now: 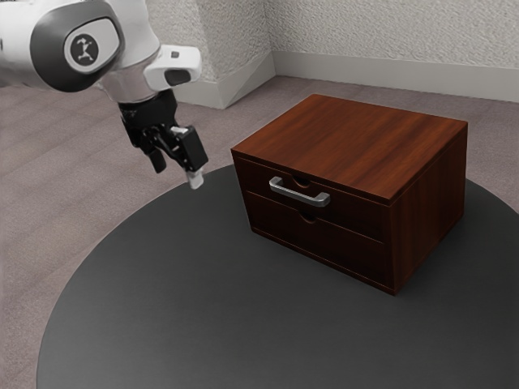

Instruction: Pull the drawer handle with one arm to open the drawer

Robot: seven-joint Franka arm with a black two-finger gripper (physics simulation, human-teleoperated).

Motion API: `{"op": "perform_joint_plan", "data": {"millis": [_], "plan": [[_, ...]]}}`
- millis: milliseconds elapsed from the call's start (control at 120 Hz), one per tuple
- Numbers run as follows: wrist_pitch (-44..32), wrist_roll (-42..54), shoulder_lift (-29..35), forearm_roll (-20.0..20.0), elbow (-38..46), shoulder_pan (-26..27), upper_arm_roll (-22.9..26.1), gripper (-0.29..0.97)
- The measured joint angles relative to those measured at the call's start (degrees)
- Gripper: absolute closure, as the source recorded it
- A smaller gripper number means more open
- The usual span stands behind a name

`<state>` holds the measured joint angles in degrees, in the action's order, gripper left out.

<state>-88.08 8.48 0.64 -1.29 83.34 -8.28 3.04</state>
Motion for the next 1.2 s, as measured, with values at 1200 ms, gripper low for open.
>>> {"op": "perform_joint_plan", "data": {"millis": [1200], "plan": [[-5.52,-78.29,0.73,2.16,1.56,0.62,0.19,0.03]]}}
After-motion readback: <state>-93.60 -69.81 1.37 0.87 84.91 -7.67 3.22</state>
